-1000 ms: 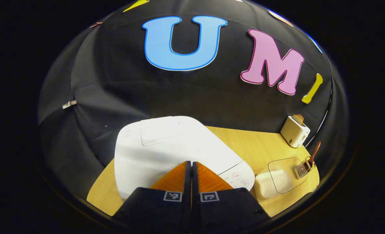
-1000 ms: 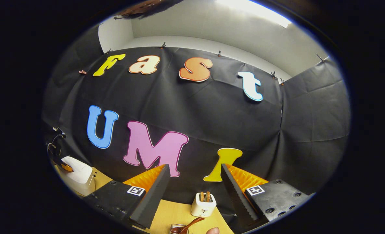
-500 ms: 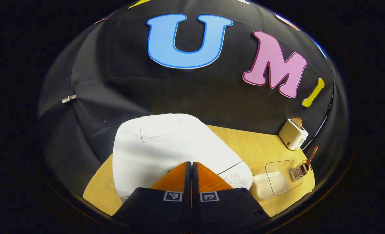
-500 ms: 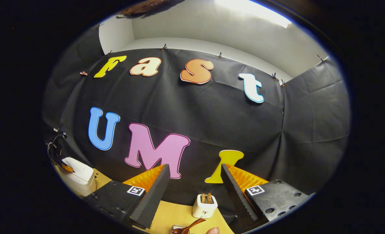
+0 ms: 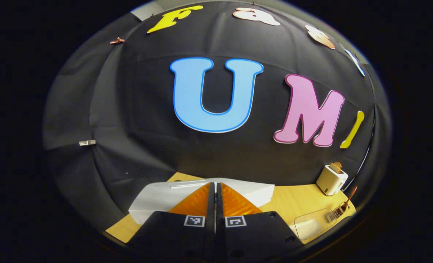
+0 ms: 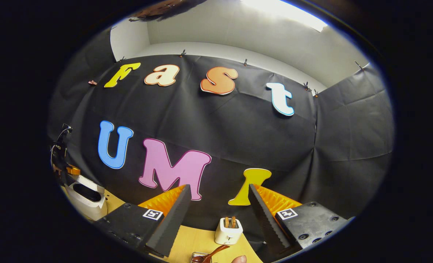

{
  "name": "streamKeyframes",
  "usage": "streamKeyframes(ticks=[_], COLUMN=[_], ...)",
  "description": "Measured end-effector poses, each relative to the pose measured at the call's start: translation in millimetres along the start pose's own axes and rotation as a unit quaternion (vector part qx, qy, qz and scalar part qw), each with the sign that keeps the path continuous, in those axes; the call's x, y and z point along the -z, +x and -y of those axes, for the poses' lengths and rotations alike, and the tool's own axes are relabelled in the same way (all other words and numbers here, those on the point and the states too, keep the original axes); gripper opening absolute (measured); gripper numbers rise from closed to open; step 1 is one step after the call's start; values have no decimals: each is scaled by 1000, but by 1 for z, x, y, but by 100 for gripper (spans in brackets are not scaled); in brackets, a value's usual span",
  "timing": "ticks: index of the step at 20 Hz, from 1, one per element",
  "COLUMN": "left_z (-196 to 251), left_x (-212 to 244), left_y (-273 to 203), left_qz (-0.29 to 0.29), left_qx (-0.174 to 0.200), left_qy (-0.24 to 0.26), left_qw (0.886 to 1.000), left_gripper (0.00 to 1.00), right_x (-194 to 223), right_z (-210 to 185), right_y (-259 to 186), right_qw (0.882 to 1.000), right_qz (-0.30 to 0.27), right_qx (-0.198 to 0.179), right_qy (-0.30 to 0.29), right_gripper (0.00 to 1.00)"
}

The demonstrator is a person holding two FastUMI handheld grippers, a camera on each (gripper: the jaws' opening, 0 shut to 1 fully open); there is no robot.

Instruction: Close the left gripper, press the button to open the rice cooker; take a wooden spoon from the chopstick holder with the right hand, scoop a spoonful of rice and pour it into the rice cooker, then put the wooden spoon back into the chopstick holder.

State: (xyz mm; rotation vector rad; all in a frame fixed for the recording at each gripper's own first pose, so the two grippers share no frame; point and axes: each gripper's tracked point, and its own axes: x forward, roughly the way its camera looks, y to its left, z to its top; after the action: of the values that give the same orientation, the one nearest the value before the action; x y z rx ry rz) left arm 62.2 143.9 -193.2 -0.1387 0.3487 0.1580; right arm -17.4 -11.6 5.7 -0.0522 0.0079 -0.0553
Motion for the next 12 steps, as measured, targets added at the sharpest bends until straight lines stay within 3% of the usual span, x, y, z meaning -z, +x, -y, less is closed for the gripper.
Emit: streamKeyframes(ticks=[12], left_z=[-7], left_x=[-31], left_y=[-33], left_qz=[54], left_qx=[-22], left_qy=[0], left_qw=[998], left_gripper=[5], right_x=[19], right_z=[3], right_y=[0], right_qw=[999], right_qz=[-24], right_qx=[-8], right_qy=[29], right_gripper=[97])
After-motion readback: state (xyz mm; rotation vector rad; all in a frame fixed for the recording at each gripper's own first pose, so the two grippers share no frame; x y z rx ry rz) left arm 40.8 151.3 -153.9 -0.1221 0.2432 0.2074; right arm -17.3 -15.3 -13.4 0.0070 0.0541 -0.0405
